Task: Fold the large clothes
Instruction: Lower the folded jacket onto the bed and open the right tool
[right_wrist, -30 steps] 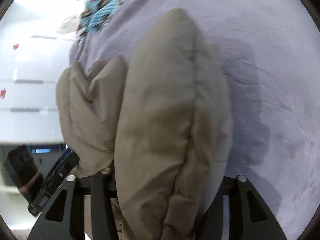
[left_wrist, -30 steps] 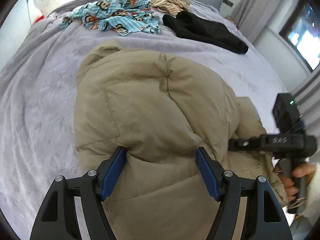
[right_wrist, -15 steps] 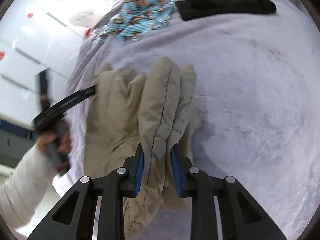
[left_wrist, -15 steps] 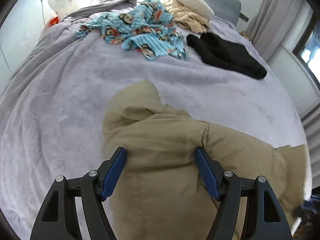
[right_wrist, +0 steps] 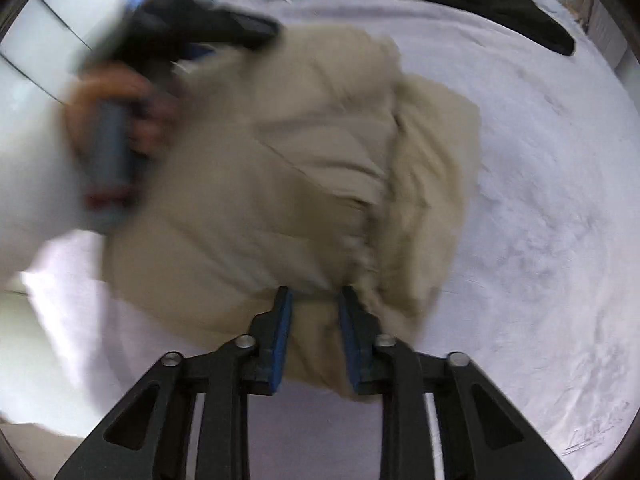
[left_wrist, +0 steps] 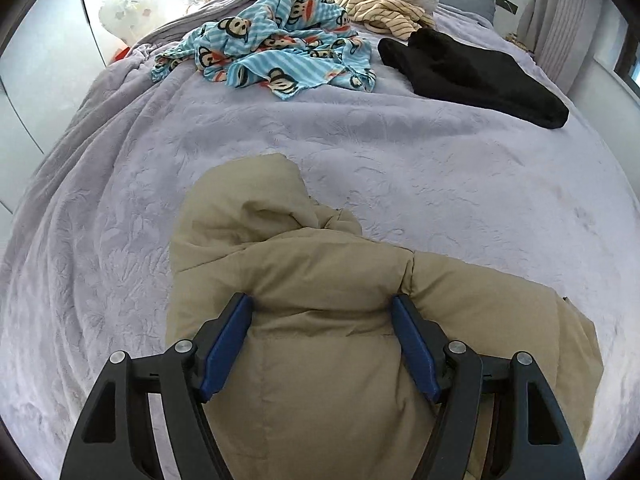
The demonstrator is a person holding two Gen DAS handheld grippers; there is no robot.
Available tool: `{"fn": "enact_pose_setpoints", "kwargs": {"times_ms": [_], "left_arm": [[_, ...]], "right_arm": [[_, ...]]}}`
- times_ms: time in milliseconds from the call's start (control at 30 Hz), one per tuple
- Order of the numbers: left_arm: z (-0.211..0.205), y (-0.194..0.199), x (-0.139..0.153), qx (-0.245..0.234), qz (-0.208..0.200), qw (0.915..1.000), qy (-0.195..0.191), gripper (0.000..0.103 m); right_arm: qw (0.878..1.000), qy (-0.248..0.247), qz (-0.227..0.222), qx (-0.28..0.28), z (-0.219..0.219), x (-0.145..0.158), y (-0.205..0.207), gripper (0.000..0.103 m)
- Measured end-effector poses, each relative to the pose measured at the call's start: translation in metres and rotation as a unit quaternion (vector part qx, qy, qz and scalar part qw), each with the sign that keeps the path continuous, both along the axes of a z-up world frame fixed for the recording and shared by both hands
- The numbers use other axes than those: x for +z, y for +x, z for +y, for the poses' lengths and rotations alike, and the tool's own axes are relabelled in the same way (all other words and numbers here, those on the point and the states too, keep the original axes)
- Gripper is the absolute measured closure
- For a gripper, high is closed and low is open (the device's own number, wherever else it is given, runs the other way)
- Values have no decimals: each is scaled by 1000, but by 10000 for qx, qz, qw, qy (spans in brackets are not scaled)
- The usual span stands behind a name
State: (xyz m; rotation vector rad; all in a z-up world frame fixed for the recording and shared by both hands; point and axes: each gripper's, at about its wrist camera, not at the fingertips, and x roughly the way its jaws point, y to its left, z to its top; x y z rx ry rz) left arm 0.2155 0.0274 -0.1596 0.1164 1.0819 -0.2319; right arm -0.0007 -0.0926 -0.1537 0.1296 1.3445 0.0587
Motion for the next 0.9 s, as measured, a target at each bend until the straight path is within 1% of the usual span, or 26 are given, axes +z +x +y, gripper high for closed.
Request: {"fn": "enact_pose_setpoints", "kwargs": {"times_ms": [33, 67, 167, 367, 567, 733, 800, 900], "left_arm": [[0, 1, 0, -47, -4, 10000, 16, 30], [-2, -1, 1, -71, -23, 10000, 48, 30], [-3, -5, 5, -194, -44, 9997, 127, 30], [17, -25, 28, -354, 116, 9993, 72, 30], [52, -67, 45, -364, 303, 9989, -5, 30], [82, -117, 38, -310, 509, 9982, 7, 30], [92, -138, 27, -299, 593, 9978, 50, 21], [101, -154, 15, -236, 733, 9970, -2, 21]], "right_arm": [[9999, 10, 65, -132, -8, -12, 2, 93], [9995, 88, 131, -264, -14, -19, 3, 95], [9974, 351, 244, -574, -28, -32, 7, 98], [9963, 412, 311, -686, -27, -33, 7, 98], [9946, 498, 358, -841, -31, -34, 12, 98], [9935, 485, 394, -954, -30, -33, 12, 96], [9926, 500, 405, -1026, -29, -36, 11, 96], [9911, 536, 464, -1131, -28, -37, 12, 94]]}}
